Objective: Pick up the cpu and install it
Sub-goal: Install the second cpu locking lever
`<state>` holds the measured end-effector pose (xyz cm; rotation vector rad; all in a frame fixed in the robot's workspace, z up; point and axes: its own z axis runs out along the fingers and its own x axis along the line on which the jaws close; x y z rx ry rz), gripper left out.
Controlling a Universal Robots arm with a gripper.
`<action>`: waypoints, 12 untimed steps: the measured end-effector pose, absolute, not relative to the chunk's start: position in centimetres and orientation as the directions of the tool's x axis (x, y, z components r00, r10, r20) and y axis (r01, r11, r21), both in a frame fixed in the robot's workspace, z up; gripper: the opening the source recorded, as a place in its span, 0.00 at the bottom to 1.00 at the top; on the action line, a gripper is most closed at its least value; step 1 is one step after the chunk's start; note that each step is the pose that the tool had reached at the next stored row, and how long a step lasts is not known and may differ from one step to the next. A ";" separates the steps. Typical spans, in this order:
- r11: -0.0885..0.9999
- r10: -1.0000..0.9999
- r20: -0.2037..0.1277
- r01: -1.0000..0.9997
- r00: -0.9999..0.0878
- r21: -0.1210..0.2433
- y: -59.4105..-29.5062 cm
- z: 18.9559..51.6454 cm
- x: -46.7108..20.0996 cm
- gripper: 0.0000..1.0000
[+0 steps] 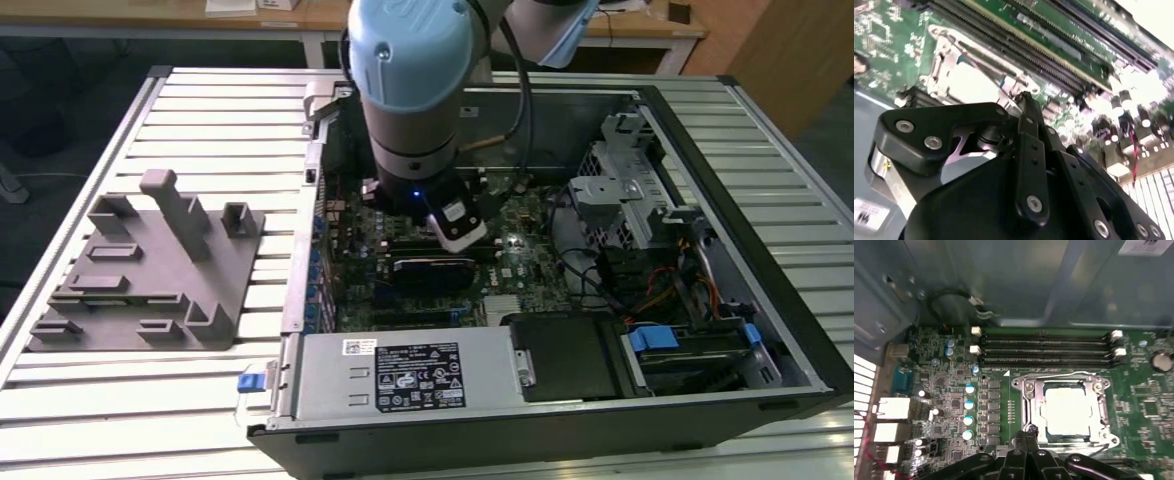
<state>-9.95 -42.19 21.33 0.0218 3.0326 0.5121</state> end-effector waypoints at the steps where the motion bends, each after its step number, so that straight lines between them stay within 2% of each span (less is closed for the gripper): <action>1: 0.945 0.025 -0.063 0.003 -0.998 0.328 -42.2 21.8 -9.9 0.11; 7: 0.945 0.025 -0.063 0.003 -0.998 0.328 -42.2 24.1 -9.8 0.11; 12: 0.948 0.027 -0.062 0.006 -0.998 0.319 -42.2 24.3 -9.1 0.11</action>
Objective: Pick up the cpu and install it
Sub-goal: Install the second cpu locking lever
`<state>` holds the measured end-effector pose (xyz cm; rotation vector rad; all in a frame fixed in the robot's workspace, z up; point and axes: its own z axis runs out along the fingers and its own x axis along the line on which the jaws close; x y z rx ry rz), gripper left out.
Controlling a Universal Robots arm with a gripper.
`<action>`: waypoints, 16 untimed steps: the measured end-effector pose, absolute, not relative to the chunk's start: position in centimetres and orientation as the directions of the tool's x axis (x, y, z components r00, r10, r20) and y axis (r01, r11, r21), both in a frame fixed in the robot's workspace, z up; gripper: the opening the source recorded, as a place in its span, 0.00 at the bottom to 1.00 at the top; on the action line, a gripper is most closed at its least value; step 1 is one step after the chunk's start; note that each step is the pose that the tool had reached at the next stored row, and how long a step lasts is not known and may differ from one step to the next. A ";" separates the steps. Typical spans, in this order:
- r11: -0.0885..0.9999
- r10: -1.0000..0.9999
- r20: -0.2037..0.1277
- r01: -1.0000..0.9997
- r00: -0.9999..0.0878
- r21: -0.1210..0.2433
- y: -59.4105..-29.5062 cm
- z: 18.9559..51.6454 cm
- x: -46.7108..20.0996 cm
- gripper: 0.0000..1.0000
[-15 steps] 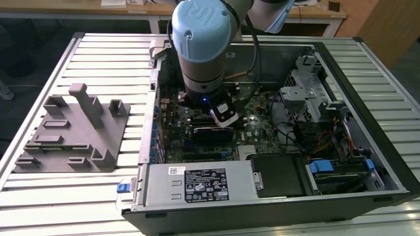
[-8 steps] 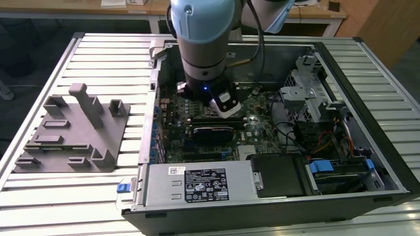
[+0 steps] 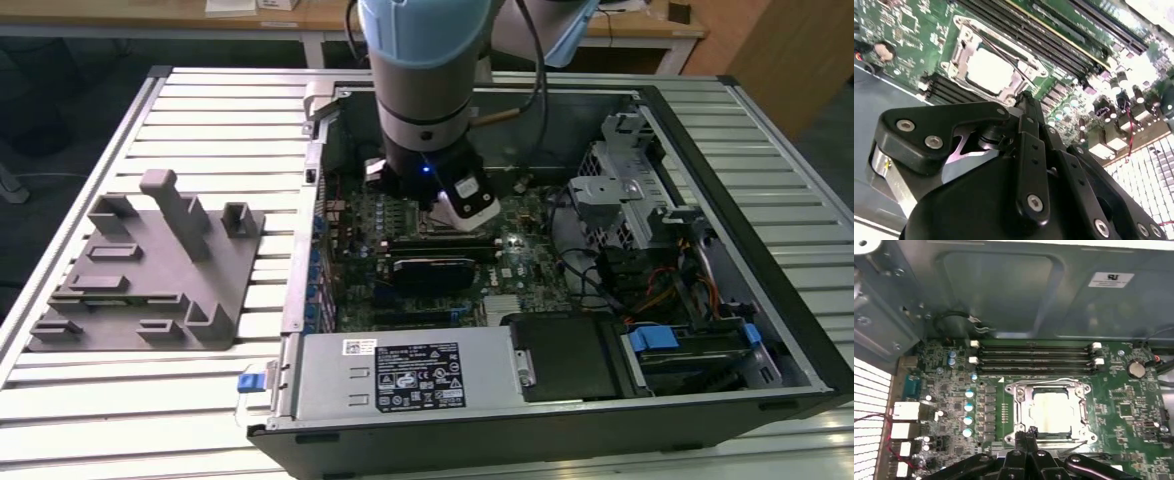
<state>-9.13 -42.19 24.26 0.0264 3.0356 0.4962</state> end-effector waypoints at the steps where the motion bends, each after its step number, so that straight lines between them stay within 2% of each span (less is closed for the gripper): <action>1: 0.950 0.029 -0.062 0.008 -0.998 0.313 -42.2 24.3 -9.0 0.11; 8: 0.967 0.037 -0.064 0.020 -0.997 0.253 -42.2 24.3 -7.5 0.11; 16: 0.967 0.069 -0.064 0.051 -0.996 0.248 -42.2 23.5 -7.3 0.11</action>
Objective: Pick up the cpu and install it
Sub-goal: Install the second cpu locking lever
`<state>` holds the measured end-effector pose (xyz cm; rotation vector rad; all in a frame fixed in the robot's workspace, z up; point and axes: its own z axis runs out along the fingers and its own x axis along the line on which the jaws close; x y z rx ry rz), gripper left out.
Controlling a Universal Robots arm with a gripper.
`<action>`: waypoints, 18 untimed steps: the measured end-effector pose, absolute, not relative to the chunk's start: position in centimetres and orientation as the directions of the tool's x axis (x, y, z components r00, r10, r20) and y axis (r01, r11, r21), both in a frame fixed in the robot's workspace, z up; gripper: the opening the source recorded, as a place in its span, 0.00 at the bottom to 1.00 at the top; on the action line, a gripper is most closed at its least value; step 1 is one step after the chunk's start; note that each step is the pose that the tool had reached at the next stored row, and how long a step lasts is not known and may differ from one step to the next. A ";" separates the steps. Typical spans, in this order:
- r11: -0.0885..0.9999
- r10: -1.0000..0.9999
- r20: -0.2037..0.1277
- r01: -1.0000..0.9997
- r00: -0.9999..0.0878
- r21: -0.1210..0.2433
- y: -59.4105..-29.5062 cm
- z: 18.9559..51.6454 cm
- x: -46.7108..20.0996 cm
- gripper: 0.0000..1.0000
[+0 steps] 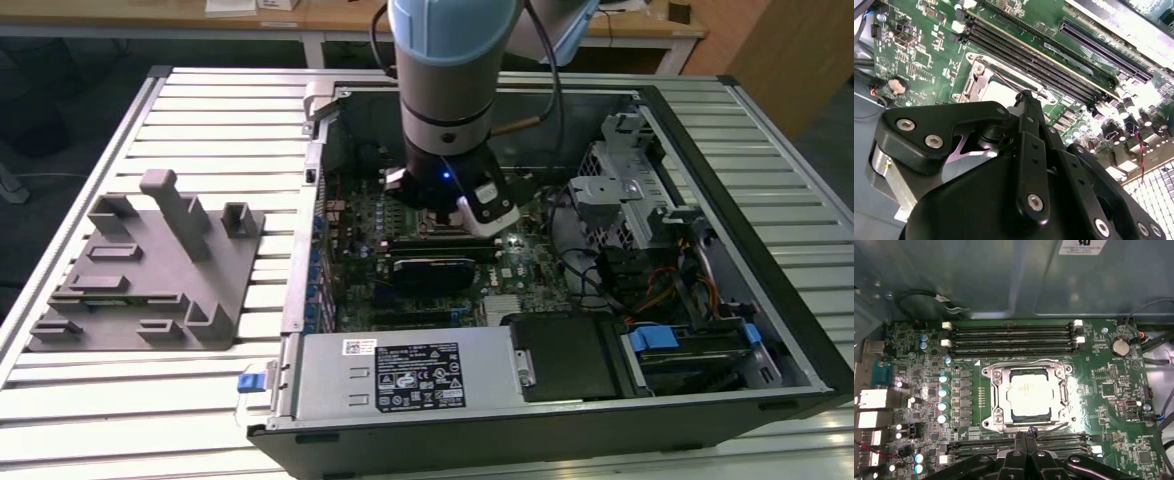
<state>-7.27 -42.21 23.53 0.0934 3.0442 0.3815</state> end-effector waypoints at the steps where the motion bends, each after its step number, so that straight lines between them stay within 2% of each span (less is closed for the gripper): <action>1: 0.967 0.073 -0.064 0.055 -0.995 0.248 -42.2 23.4 -7.3 0.11; 9: 0.969 0.077 -0.059 0.061 -0.995 0.241 -42.2 23.3 -7.4 0.11; 13: 0.969 0.077 -0.027 0.069 -0.997 0.238 -42.2 23.2 -7.4 0.11; 18: 0.970 0.077 0.031 0.082 -0.997 0.227 -42.2 23.0 -7.3 0.11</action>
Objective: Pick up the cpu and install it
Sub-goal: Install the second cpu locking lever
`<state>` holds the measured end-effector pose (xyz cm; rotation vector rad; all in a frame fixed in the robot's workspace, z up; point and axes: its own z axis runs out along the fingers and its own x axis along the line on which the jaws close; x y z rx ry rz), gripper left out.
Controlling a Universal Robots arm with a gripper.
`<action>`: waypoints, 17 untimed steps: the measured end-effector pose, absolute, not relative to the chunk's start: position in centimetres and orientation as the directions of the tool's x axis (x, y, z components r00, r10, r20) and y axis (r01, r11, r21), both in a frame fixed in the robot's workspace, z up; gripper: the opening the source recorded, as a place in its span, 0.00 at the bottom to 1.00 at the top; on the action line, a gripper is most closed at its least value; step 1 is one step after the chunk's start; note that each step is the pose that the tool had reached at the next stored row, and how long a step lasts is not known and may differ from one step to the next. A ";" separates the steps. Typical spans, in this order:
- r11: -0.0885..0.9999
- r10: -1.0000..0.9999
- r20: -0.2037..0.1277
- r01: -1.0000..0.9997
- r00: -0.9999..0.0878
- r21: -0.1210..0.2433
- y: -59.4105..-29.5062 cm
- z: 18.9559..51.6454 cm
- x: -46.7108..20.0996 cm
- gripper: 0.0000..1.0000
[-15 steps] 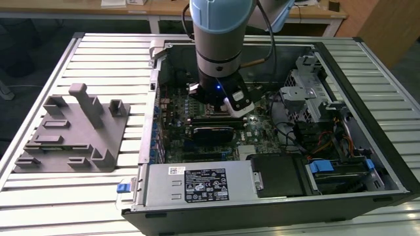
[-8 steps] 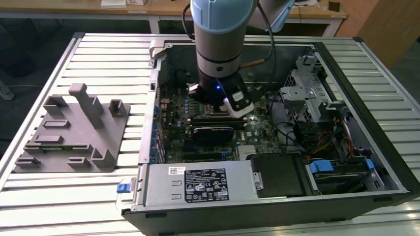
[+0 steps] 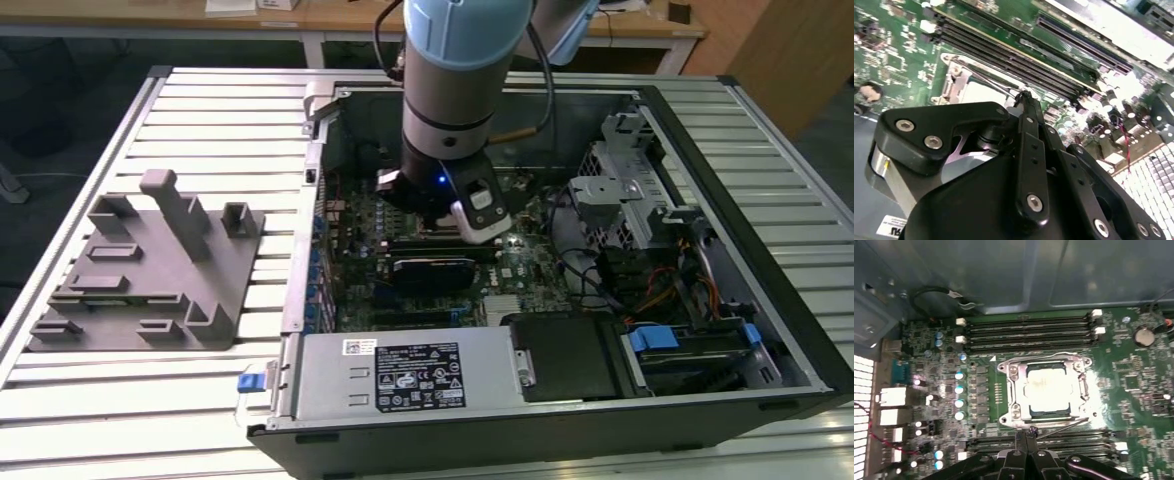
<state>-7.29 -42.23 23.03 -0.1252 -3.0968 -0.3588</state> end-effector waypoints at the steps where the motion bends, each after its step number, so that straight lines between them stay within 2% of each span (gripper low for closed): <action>1: 0.971 0.077 0.035 0.083 -0.996 0.225 -42.2 23.0 -7.3 0.11; 7: 0.971 0.077 0.035 0.083 -0.996 0.224 -42.2 23.0 -7.2 0.11; 12: 0.977 0.078 0.033 0.083 -0.996 0.197 -42.2 22.8 -6.4 0.11; 17: 0.977 0.078 0.033 0.083 -0.996 0.195 -42.2 22.2 -6.4 0.11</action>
